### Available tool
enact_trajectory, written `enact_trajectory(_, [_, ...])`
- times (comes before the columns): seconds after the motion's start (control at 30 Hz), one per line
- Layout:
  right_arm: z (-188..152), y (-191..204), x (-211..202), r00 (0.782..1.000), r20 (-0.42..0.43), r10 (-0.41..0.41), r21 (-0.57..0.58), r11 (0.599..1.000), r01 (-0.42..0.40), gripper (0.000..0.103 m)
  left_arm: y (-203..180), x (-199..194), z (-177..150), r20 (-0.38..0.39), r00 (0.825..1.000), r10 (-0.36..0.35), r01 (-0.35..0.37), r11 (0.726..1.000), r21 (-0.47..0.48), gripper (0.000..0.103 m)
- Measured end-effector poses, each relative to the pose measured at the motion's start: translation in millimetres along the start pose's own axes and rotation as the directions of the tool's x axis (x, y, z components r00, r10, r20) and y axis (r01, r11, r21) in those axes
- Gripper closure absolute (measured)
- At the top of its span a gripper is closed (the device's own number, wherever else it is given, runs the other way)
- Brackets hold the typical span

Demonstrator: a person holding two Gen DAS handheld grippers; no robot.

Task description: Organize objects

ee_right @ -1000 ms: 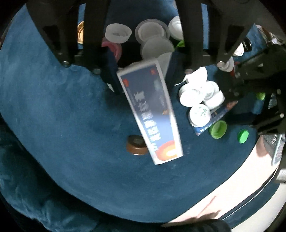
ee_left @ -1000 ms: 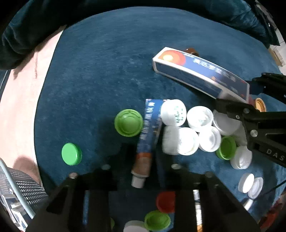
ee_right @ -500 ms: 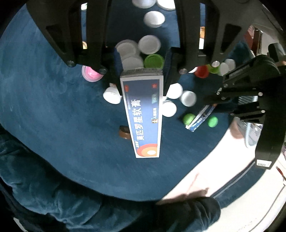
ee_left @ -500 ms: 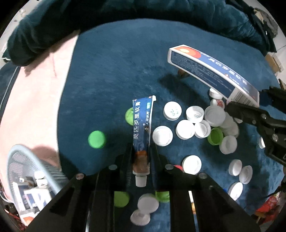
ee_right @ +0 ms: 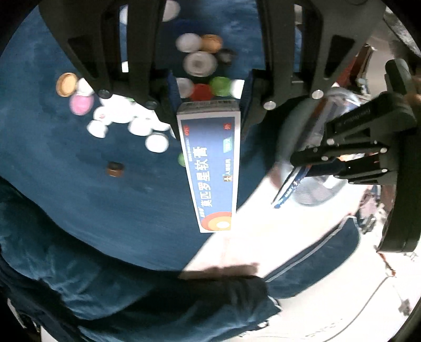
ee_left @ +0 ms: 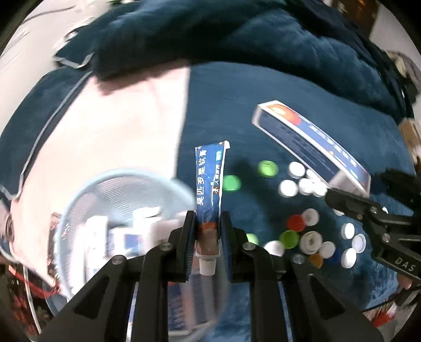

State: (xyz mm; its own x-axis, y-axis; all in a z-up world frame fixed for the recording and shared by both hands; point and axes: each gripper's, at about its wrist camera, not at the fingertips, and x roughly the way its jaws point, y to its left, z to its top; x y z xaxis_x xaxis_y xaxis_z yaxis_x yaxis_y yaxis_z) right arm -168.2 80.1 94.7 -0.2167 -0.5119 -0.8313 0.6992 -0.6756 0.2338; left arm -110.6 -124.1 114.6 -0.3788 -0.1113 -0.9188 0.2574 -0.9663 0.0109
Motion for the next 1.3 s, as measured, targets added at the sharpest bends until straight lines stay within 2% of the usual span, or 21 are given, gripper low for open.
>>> enact_trajectory(0.07, [4, 18, 1, 0.999, 0.01, 0.039, 0.003, 0.999, -0.039, 0.064, 25, -22, -11, 0.016, 1.0, 0.015, -0.014, 0.999, -0.05, 0.085])
enact_trajectory(0.2, [5, 53, 4, 0.992, 0.014, 0.125, 0.023, 0.992, -0.125, 0.064, 79, -41, -27, 0.037, 0.997, 0.065, -0.059, 0.988, -0.142, 0.085])
enact_trajectory(0.3, [2, 81, 14, 0.984, -0.011, 0.176, 0.047, 0.983, -0.175, 0.064, 108, -40, -33, 0.028, 0.993, 0.117, -0.111, 0.979, -0.172, 0.085])
enact_trajectory(0.47, [-11, 122, 37, 0.98, -0.091, 0.175, 0.065, 0.983, -0.169, 0.064, 126, -43, -51, -0.004, 0.988, 0.154, -0.152, 0.974, -0.17, 0.085])
enact_trajectory(0.53, [-17, 133, 46, 0.978, -0.122, 0.17, 0.085, 0.983, -0.16, 0.063, 128, -38, -58, -0.031, 0.99, 0.14, -0.143, 0.977, -0.158, 0.085])
enact_trajectory(0.6, [-23, 137, 57, 0.968, -0.152, 0.201, 0.132, 0.975, -0.181, 0.063, 125, -26, -64, -0.086, 0.99, 0.111, -0.122, 0.984, -0.128, 0.084])
enact_trajectory(0.63, [-26, 138, 65, 0.953, -0.185, 0.24, 0.156, 0.965, -0.213, 0.062, 125, -20, -65, -0.101, 0.989, 0.103, -0.115, 0.987, -0.114, 0.078])
enact_trajectory(0.67, [-29, 138, 67, 0.941, -0.201, 0.273, 0.171, 0.955, -0.241, 0.061, 123, -17, -68, -0.112, 0.989, 0.095, -0.106, 0.989, -0.102, 0.062])
enact_trajectory(0.7, [-31, 137, 68, 0.93, -0.204, 0.304, 0.186, 0.945, -0.268, 0.061, 122, -17, -71, -0.116, 0.989, 0.088, -0.099, 0.99, -0.098, 0.052])
enact_trajectory(0.73, [-32, 135, 66, 0.928, -0.198, 0.316, 0.193, 0.941, -0.279, 0.06, 122, -19, -72, -0.116, 0.99, 0.081, -0.093, 0.991, -0.099, 0.037])
enact_trajectory(0.77, [-33, 133, 60, 0.933, -0.181, 0.31, 0.195, 0.941, -0.275, 0.059, 120, -24, -76, -0.108, 0.991, 0.082, -0.094, 0.99, -0.104, 0.025])
enact_trajectory(0.83, [-32, 129, 48, 0.947, -0.146, 0.285, 0.189, 0.948, -0.256, 0.051, 124, -32, -77, -0.086, 0.992, 0.097, -0.108, 0.986, -0.124, 0.018])
enact_trajectory(0.93, [-33, 122, 30, 0.966, -0.087, 0.244, 0.191, 0.956, -0.224, 0.013, 130, -40, -80, -0.074, 0.989, 0.127, -0.137, 0.978, -0.158, 0.007])
enact_trajectory(1.0, [-35, 117, 22, 0.976, -0.067, 0.205, 0.192, 0.963, -0.189, 0.004, 131, -42, -82, -0.076, 0.985, 0.154, -0.164, 0.974, -0.158, 0.006])
enact_trajectory(1.17, [-38, 112, 21, 0.985, -0.093, 0.145, 0.168, 0.977, -0.128, 0.003, 125, -44, -88, -0.088, 0.97, 0.226, -0.234, 0.966, -0.11, 0.005])
enact_trajectory(1.3, [-42, 113, 24, 0.985, -0.106, 0.136, 0.156, 0.981, -0.118, 0.003, 118, -49, -91, -0.076, 0.963, 0.259, -0.265, 0.961, -0.081, 0.005])
